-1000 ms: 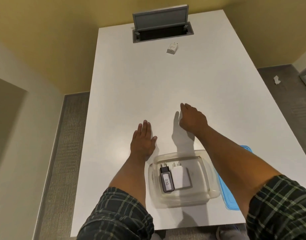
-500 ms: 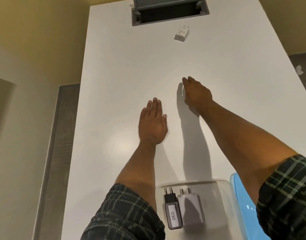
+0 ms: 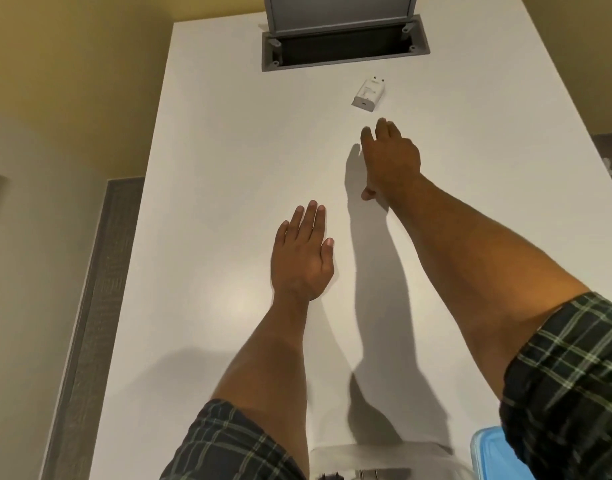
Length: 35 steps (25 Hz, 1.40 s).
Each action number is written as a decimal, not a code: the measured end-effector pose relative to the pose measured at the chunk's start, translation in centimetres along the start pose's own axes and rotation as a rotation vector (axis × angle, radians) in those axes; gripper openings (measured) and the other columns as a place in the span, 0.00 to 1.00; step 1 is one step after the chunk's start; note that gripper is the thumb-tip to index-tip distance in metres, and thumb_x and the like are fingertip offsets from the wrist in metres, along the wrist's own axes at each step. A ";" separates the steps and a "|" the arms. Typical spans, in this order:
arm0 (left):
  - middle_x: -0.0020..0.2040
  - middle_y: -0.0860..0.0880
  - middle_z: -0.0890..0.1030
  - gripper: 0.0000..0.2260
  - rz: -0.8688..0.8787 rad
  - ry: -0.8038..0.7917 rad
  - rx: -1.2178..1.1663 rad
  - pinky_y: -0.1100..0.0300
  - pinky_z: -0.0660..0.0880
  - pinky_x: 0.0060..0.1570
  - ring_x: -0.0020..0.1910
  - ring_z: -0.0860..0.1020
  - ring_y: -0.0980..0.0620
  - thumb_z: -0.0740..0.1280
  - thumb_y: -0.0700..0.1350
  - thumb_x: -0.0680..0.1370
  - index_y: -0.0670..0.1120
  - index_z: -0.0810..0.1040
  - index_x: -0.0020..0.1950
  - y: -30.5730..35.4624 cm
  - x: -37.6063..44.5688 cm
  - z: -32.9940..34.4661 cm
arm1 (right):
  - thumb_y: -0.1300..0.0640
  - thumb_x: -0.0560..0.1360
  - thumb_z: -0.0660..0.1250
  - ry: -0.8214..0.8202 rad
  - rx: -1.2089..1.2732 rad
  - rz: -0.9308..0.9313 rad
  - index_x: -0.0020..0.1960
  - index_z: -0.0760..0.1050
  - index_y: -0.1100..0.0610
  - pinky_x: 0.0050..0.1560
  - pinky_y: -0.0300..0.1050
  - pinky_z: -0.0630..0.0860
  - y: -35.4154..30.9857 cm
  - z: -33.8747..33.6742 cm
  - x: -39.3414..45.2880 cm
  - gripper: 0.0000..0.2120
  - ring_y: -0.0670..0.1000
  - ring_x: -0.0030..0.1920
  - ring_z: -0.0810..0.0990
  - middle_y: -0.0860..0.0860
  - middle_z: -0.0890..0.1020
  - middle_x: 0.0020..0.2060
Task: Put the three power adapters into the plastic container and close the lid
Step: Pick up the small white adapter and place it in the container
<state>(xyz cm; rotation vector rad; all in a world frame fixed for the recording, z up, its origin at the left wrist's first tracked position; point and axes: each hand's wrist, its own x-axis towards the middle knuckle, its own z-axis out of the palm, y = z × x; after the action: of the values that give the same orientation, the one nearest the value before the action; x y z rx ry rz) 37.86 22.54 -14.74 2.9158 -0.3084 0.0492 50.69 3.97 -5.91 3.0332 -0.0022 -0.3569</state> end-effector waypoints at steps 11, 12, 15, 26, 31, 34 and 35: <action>0.84 0.52 0.56 0.27 -0.093 0.034 0.009 0.49 0.57 0.80 0.83 0.55 0.51 0.51 0.53 0.83 0.50 0.57 0.83 0.4 4.4 0.7 | 0.52 0.71 0.78 0.076 0.148 0.060 0.81 0.46 0.56 0.61 0.54 0.75 0.0 -1.3 6.7 0.52 0.61 0.68 0.70 0.66 0.65 0.72; 0.84 0.52 0.56 0.27 -0.097 0.034 0.008 0.49 0.57 0.80 0.83 0.55 0.51 0.51 0.53 0.83 0.51 0.56 0.83 0.4 4.7 0.7 | 0.50 0.69 0.79 0.061 0.152 0.063 0.81 0.45 0.55 0.62 0.55 0.74 0.1 -1.6 7.3 0.54 0.62 0.68 0.70 0.66 0.64 0.73; 0.84 0.52 0.55 0.27 -0.112 0.033 0.009 0.49 0.56 0.80 0.83 0.54 0.52 0.51 0.53 0.84 0.51 0.55 0.84 0.3 5.3 0.9 | 0.41 0.61 0.82 -0.025 0.150 0.052 0.81 0.39 0.53 0.71 0.60 0.67 0.1 -2.3 9.0 0.66 0.68 0.74 0.63 0.66 0.56 0.77; 0.84 0.52 0.55 0.27 -0.115 0.045 -0.016 0.49 0.56 0.80 0.83 0.54 0.52 0.52 0.53 0.83 0.51 0.56 0.84 0.4 5.4 0.9 | 0.29 0.49 0.80 -0.099 0.101 0.032 0.80 0.51 0.53 0.71 0.64 0.66 0.8 -2.6 12.2 0.69 0.68 0.76 0.58 0.61 0.49 0.79; 0.84 0.52 0.56 0.27 -0.121 0.037 -0.003 0.49 0.56 0.80 0.83 0.54 0.52 0.52 0.53 0.83 0.51 0.56 0.83 0.4 5.4 1.1 | 0.27 0.49 0.78 -0.056 0.086 0.054 0.74 0.63 0.57 0.62 0.58 0.75 0.3 -2.6 11.0 0.63 0.65 0.69 0.69 0.62 0.59 0.74; 0.84 0.52 0.55 0.27 -0.123 0.028 0.000 0.49 0.56 0.80 0.83 0.54 0.52 0.52 0.53 0.83 0.51 0.56 0.83 0.4 5.5 1.0 | 0.31 0.53 0.80 -0.010 0.221 0.113 0.70 0.67 0.57 0.60 0.55 0.78 0.7 -1.6 9.1 0.54 0.63 0.64 0.72 0.61 0.62 0.71; 0.84 0.52 0.56 0.27 -0.123 0.026 -0.002 0.49 0.56 0.80 0.83 0.55 0.52 0.52 0.53 0.83 0.51 0.56 0.83 0.4 5.5 0.9 | 0.33 0.55 0.81 0.017 0.274 0.132 0.69 0.68 0.57 0.59 0.54 0.78 0.8 -1.2 8.4 0.51 0.62 0.62 0.73 0.61 0.62 0.70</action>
<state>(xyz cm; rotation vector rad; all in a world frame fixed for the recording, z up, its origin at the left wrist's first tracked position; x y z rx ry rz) 43.17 20.86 -15.29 2.9227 -0.1237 0.0682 59.16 3.17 -6.59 3.2816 -0.2704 -0.3460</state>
